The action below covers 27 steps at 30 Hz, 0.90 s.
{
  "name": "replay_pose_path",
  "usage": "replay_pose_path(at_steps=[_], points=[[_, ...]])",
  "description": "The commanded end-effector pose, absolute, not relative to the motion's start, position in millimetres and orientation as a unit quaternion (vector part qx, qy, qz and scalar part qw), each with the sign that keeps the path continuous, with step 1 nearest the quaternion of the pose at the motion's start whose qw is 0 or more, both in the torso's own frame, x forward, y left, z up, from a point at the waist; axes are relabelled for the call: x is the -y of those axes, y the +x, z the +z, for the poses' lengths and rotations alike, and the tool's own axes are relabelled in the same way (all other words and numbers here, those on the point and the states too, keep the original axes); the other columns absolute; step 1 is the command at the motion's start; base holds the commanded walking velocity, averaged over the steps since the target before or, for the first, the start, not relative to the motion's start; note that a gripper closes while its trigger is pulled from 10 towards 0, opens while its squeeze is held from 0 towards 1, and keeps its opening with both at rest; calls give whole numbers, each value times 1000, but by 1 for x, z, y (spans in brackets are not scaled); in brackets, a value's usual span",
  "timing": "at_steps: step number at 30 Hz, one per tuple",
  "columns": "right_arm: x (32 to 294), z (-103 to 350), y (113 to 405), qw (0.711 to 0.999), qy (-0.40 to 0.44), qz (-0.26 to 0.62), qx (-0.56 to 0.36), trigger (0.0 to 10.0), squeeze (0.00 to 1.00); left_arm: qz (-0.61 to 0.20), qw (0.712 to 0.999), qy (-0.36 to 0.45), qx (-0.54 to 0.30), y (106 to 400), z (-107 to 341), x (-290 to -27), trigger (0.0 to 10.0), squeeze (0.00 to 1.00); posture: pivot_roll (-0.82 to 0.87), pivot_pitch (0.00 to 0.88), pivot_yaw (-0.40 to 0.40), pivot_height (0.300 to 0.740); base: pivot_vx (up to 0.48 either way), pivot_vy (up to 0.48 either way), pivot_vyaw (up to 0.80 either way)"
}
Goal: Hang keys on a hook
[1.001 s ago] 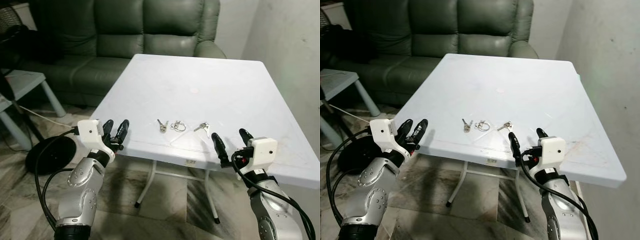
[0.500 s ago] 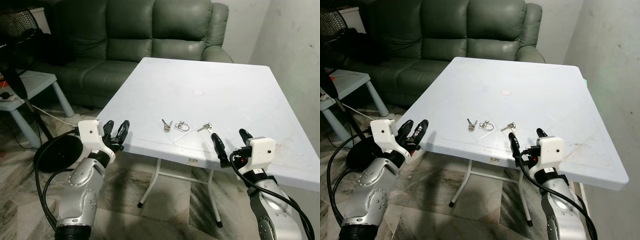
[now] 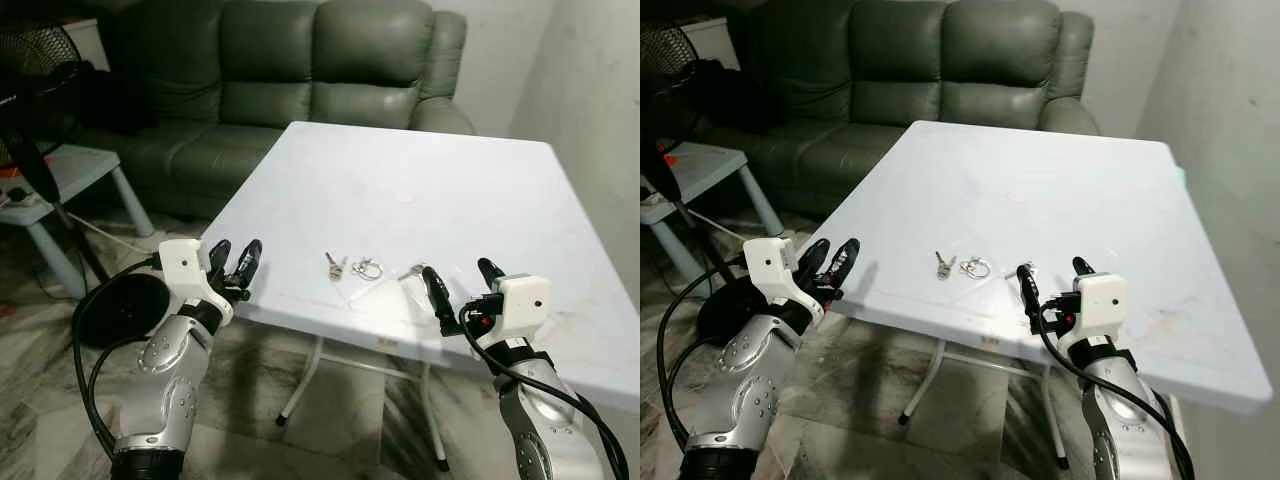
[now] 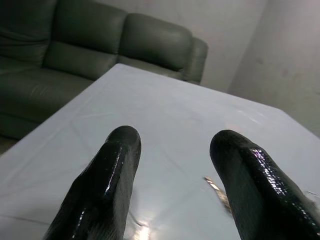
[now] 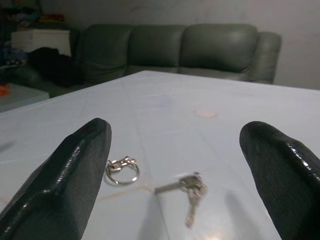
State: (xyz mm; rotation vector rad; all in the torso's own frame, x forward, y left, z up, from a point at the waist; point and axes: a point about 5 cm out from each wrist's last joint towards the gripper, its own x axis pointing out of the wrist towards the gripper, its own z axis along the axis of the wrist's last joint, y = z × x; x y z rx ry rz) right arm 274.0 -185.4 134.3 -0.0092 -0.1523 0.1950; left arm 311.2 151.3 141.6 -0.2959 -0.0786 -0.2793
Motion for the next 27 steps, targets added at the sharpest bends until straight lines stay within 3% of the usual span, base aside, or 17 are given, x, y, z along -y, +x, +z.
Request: replay_pose_path(at_steps=[1,13,27], points=[[181,138,276,991,-3,105,83,10000,0,-142,979,-141,39,314,143,-152,10000,0,91,0,47,740,382,0,0],[181,138,275,991,-4,107,83,10000,0,-147,979,-138,37,313,144,-151,10000,0,97,0,47,740,382,0,0],[183,139,276,990,-8,112,81,10000,0,-152,977,-139,46,311,144,-147,10000,0,86,0,35,740,0,0,0]])
